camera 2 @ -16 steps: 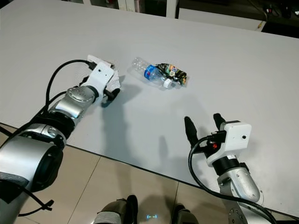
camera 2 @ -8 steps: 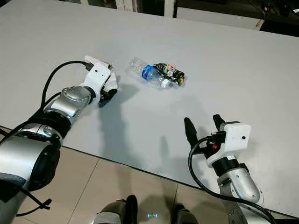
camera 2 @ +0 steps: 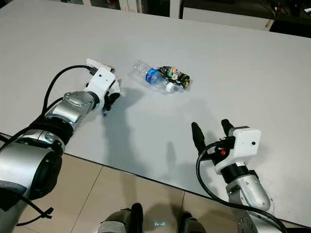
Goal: Picking trash to rubbish bin
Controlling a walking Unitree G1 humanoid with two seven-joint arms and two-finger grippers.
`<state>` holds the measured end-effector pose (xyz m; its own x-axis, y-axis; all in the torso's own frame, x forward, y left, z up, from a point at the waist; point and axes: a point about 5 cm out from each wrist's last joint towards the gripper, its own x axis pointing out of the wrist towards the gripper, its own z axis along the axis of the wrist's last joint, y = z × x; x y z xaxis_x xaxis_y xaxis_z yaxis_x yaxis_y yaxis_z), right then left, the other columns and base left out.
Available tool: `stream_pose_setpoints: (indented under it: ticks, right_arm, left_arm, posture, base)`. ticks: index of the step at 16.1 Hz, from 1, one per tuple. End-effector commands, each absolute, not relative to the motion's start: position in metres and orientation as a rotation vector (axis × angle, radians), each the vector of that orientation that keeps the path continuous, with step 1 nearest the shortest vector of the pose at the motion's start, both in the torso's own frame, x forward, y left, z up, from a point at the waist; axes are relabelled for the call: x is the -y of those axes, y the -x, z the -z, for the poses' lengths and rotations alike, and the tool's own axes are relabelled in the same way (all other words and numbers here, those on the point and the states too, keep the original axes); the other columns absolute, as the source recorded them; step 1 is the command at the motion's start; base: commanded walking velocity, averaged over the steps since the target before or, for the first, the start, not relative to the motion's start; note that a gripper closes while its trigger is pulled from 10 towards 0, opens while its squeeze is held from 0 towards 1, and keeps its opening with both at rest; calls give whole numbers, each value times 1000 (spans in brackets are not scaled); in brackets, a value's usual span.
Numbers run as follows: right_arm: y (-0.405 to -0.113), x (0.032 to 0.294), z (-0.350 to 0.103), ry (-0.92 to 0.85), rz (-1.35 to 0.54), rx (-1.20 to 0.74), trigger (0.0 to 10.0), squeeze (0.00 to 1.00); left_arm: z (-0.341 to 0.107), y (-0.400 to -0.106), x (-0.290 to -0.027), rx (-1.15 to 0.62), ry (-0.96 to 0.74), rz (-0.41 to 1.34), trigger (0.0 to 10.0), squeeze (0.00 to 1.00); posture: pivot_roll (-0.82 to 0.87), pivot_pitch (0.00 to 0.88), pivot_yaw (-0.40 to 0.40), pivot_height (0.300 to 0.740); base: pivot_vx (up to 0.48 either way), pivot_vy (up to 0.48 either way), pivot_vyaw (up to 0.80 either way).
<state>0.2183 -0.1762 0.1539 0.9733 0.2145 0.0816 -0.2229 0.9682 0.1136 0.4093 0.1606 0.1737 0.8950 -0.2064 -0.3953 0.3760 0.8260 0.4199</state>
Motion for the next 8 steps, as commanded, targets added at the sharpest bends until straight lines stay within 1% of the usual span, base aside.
stream_pose_setpoints:
  ticks: [1, 5, 8]
  right_arm:
    - [-216, 179, -156, -128, -206, 72, 10000, 0]
    - [-216, 180, -156, -128, -199, 72, 10000, 0]
    - [-217, 182, -155, -126, -192, 74, 10000, 0]
  left_arm:
    - [-145, -399, -170, -473, -501, 319, 0, 0]
    - [-147, -400, -169, -457, -490, 314, 0, 0]
    - [-156, -404, -167, -395, -483, 284, 0, 0]
  posture:
    - [78, 224, 54, 740]
    - [76, 216, 58, 740]
    - [76, 213, 58, 740]
  base:
    - [0, 0, 0]
    - [0, 0, 0]
    - [0, 0, 0]
